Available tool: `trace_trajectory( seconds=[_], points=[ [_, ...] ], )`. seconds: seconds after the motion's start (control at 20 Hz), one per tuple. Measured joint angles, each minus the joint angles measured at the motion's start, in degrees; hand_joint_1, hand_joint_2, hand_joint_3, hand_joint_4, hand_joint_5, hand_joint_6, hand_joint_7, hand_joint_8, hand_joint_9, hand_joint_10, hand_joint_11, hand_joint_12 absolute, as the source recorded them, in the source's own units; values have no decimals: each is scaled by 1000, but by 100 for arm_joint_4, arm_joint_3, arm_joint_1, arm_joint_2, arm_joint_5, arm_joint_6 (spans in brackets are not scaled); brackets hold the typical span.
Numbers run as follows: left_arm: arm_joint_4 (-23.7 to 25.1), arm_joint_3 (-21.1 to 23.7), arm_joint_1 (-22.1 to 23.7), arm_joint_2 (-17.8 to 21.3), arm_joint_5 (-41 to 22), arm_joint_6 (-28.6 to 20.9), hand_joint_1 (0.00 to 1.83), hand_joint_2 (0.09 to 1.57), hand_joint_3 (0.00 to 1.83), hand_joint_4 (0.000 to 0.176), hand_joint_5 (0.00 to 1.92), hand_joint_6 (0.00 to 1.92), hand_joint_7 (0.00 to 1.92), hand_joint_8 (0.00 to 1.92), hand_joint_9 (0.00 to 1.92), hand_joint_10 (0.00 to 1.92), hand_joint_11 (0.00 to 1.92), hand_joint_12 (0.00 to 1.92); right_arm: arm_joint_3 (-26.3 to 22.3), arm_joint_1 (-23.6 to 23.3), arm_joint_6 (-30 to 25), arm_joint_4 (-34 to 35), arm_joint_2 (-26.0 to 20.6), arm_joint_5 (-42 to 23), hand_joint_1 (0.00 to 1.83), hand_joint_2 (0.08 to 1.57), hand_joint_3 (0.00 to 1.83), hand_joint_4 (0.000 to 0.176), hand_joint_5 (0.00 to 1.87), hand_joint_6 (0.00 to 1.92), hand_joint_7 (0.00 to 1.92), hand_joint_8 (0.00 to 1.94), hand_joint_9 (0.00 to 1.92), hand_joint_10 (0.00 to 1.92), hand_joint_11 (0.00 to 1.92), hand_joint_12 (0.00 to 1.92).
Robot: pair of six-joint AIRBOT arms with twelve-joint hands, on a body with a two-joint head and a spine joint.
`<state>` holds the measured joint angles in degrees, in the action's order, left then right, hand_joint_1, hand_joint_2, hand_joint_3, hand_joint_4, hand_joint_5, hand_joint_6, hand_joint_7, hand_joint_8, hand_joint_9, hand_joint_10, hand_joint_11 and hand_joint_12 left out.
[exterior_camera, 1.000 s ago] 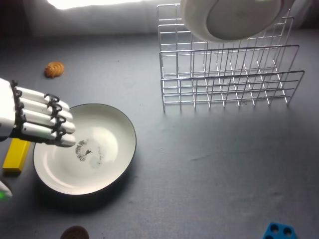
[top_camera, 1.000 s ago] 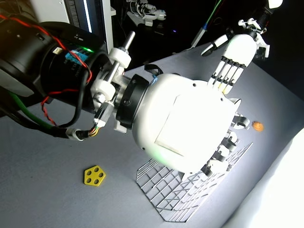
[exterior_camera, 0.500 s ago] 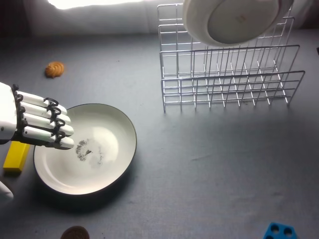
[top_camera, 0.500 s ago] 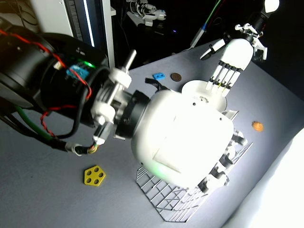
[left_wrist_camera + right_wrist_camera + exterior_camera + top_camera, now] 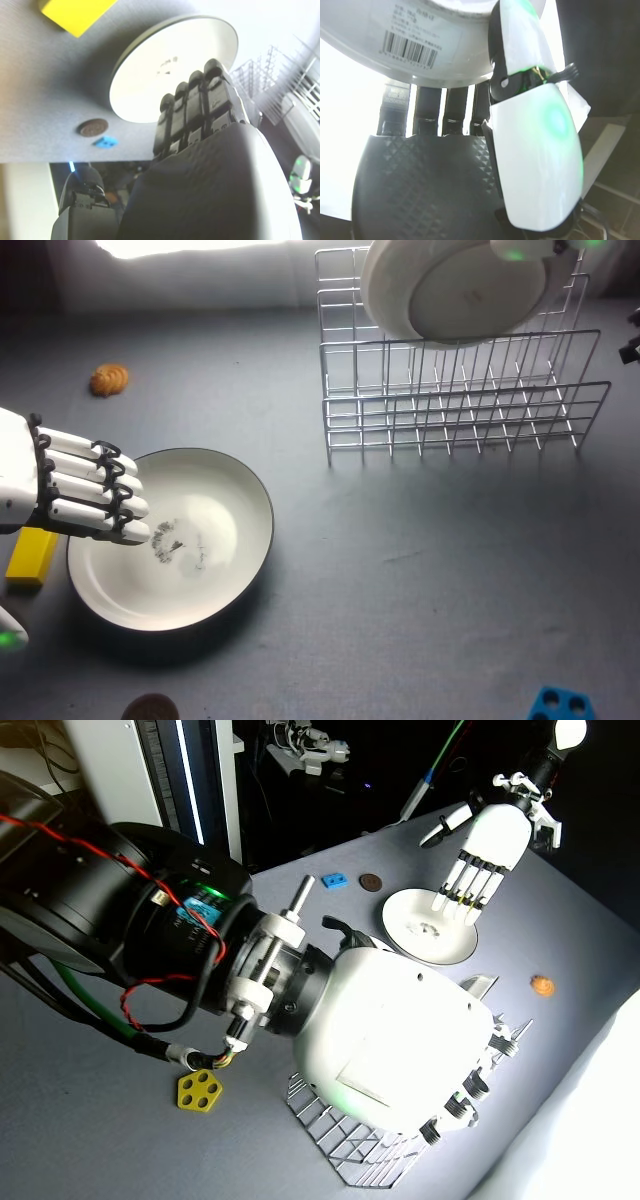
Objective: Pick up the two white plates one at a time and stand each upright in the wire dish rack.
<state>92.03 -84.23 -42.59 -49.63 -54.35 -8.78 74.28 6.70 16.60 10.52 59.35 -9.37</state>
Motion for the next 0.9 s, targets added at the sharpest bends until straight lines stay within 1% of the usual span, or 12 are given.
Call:
trace_trajectory(
  seconds=[0.05, 0.15, 0.25, 0.3, 0.35, 0.4, 0.5, 0.6, 0.65, 0.7, 0.75, 0.9],
  points=[
    [-2, 0, -2, 0, 4, 2, 0, 1052, 0, 0, 104, 3, 78, 4, 58, 6, 12, 188, 22, 46, -31, -2, 9, -4, 1364, 1139, 0, 0, 933, 1064, 905, 1009, 844, 1290, 587, 1305],
    [-44, 0, -52, -4, 31, 17, 0, 1051, 0, 0, 89, 0, 63, 0, 39, 0, 0, 180, 85, 83, -50, -4, 33, 9, 1359, 1151, 1, 0, 914, 1112, 876, 1044, 817, 1315, 553, 1303],
    [13, -28, -74, -22, 87, 22, 0, 1058, 2, 0, 104, 6, 74, 5, 50, 5, 4, 186, 111, 142, -116, -4, 50, -4, 1359, 1151, 0, 0, 913, 1111, 887, 1049, 811, 1310, 551, 1317],
    [31, -35, -76, -22, 98, 24, 0, 1059, 1, 0, 116, 1, 88, 0, 66, 0, 0, 240, 136, 192, -122, -4, 63, -22, 1359, 1151, 0, 0, 911, 1118, 891, 1043, 806, 1311, 560, 1323],
    [11, -42, -74, -22, 96, 22, 0, 1059, 0, 0, 116, 0, 89, 0, 67, 0, 0, 252, 146, 216, -122, -4, 74, -37, 1357, 1155, 1, 0, 904, 1135, 878, 1055, 798, 1323, 556, 1334],
    [-9, -42, -74, -22, 101, 24, 0, 1059, 0, 0, 96, 1, 73, 1, 50, 1, 0, 205, 146, 280, -122, -4, 79, -66, 1358, 1153, 0, 0, 908, 1131, 886, 1039, 806, 1314, 567, 1333],
    [-4, -66, -74, -28, 101, 22, 0, 1055, 0, 0, 119, 0, 95, 1, 69, 0, 0, 241, 181, 339, -120, -7, 103, -74, 1356, 1158, 0, 0, 897, 1148, 874, 1056, 797, 1328, 563, 1337],
    [-7, -81, -74, -28, 107, 22, 0, 1055, 0, 0, 123, 3, 100, 4, 70, 3, 0, 234, 229, 393, -127, -4, 127, -81, 1355, 1162, 1, 0, 887, 1175, 873, 1058, 785, 1336, 554, 1346],
    [0, -96, -74, -28, 114, 22, 0, 1057, 0, 0, 113, 0, 86, 1, 60, 0, 0, 224, 254, 417, -133, -4, 144, -81, 1355, 1162, 0, 0, 881, 1188, 875, 1047, 788, 1337, 550, 1346],
    [0, -101, -74, -28, 127, 22, 0, 1060, 1, 0, 106, 0, 85, 1, 60, 1, 0, 224, 271, 437, -144, -7, 160, -83, 1362, 1146, 0, 0, 910, 1136, 920, 981, 819, 1298, 570, 1342],
    [-4, -101, -74, -28, 133, 22, 0, 1065, 1, 0, 120, 0, 97, 0, 75, 0, 0, 258, 291, 487, -149, -7, 177, -94, 1359, 1152, 2, 0, 901, 1155, 902, 1007, 799, 1321, 552, 1352],
    [-2, -111, -74, -52, 140, 22, 0, 1061, 0, 0, 115, 6, 94, 5, 68, 3, 0, 218, 361, 546, -175, -7, 240, -85, 1355, 1162, 1, 0, 884, 1184, 878, 1044, 785, 1336, 557, 1365]
  ],
)
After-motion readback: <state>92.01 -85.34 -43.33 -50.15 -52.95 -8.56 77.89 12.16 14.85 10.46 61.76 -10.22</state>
